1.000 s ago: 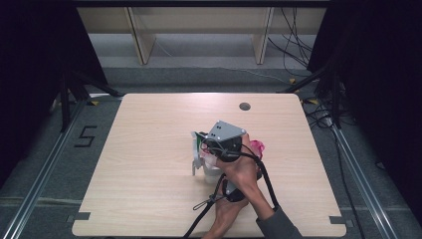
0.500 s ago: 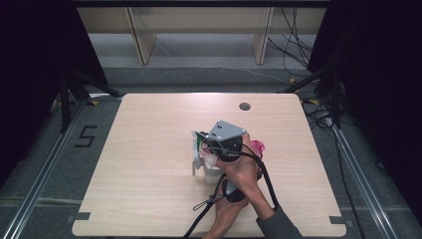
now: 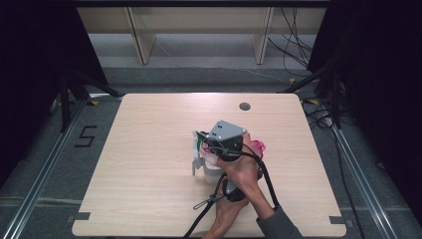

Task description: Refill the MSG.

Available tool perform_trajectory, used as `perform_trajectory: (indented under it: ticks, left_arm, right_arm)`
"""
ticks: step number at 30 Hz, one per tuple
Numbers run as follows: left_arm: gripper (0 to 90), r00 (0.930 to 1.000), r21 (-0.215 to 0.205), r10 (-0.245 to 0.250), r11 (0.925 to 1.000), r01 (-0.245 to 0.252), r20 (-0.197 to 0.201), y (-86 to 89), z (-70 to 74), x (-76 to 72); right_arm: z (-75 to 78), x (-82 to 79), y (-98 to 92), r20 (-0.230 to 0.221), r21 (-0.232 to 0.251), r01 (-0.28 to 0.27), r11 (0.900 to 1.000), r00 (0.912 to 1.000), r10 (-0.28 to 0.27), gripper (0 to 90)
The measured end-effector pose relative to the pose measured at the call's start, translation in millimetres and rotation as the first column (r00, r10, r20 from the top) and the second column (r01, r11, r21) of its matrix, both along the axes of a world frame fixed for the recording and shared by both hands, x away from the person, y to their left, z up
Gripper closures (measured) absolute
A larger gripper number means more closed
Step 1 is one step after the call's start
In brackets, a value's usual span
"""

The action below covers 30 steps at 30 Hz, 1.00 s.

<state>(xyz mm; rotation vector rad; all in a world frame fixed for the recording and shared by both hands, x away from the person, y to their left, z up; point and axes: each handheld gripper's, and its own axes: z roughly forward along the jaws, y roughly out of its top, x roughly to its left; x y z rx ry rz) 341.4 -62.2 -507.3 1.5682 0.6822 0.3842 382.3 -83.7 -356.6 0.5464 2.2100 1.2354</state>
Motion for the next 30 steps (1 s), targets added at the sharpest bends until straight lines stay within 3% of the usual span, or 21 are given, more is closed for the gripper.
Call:
perform_trajectory:
  ticks: [2,4,5,9,11,12,13,16,17,18,19,26,27,30]
  left_arm:
    - [76.9,1.0000,-0.001,0.009,1.0000,-0.009,-0.003,0.0,-0.2,-0.1]
    - [76.9,0.9998,-0.042,0.013,0.9990,-0.014,-0.015,-3.8,-1.4,0.0]
    - [76.9,0.9999,0.001,-0.011,0.9999,0.011,-0.005,-0.1,-1.2,0.5]
    - [77.0,0.9999,0.000,0.012,0.9999,-0.012,0.000,0.9,1.0,-1.3]
    - [77.0,1.0000,-0.006,0.005,1.0000,-0.005,-0.007,-0.1,-0.2,0.1]
    - [76.9,0.9999,-0.049,0.007,0.9987,-0.008,-0.010,-4.2,-0.7,-0.7]
    - [76.8,1.0000,-0.004,-0.008,1.0000,0.008,0.001,-0.4,-0.3,-0.8]
    - [76.8,0.9999,-0.006,0.011,0.9999,-0.011,0.001,0.3,2.7,-2.2]
    - [76.9,0.9997,-0.057,0.022,0.9981,-0.022,-0.009,-3.9,2.6,-2.0]
    - [76.9,0.9998,-0.056,0.015,0.9983,-0.015,-0.012,-4.5,1.7,-1.6]
    - [76.8,1.0000,-0.005,-0.007,1.0000,0.007,-0.005,-0.6,1.0,-0.8]
    - [76.8,1.0000,-0.020,0.003,0.9998,-0.003,-0.007,-1.3,0.3,-1.2]
    - [76.8,1.0000,0.011,-0.002,0.9999,0.002,-0.002,0.8,-0.1,-1.0]
    - [76.8,0.9997,0.011,0.024,0.9996,-0.024,-0.001,-0.5,0.1,-1.1]
  right_arm:
    - [0.4,-0.1,0.1,0.001,0.002,-0.002,1.000,1.0000,0.002,89.4]
    - [-1.8,0.1,1.0,-0.015,0.000,0.006,1.000,0.9999,-0.006,89.4]
    - [-2.5,0.5,0.9,-0.016,-0.003,0.008,1.000,0.9998,-0.008,89.4]
    - [0.6,-1.9,1.5,-0.003,-0.002,-0.003,1.000,1.0000,0.003,89.4]
    - [-0.9,-2.2,2.6,-0.018,0.003,0.008,1.000,0.9998,-0.008,89.4]
    - [-1.9,-0.1,2.0,-0.014,-0.005,0.005,1.000,0.9999,-0.005,89.4]
    - [-2.3,-0.4,1.9,-0.013,-0.002,0.008,1.000,0.9999,-0.008,89.4]
    - [0.8,-2.8,2.4,-0.007,-0.006,-0.010,1.000,0.9999,0.010,89.4]
    - [0.9,-3.2,3.1,-0.002,-0.009,-0.008,1.000,1.0000,0.008,89.4]
    - [0.3,-3.1,3.7,-0.002,-0.017,-0.007,1.000,1.0000,0.007,89.4]
    - [-0.7,-1.6,3.5,-0.002,-0.020,-0.005,1.000,1.0000,0.005,89.4]
    - [0.0,-1.8,1.3,-0.022,0.009,0.006,1.000,0.9997,-0.006,89.4]
    - [-0.5,-0.3,0.3,-0.018,0.012,0.005,1.000,0.9998,-0.004,89.4]
    - [0.6,0.1,-1.9,-0.019,0.012,0.000,1.000,0.9998,0.001,89.4]
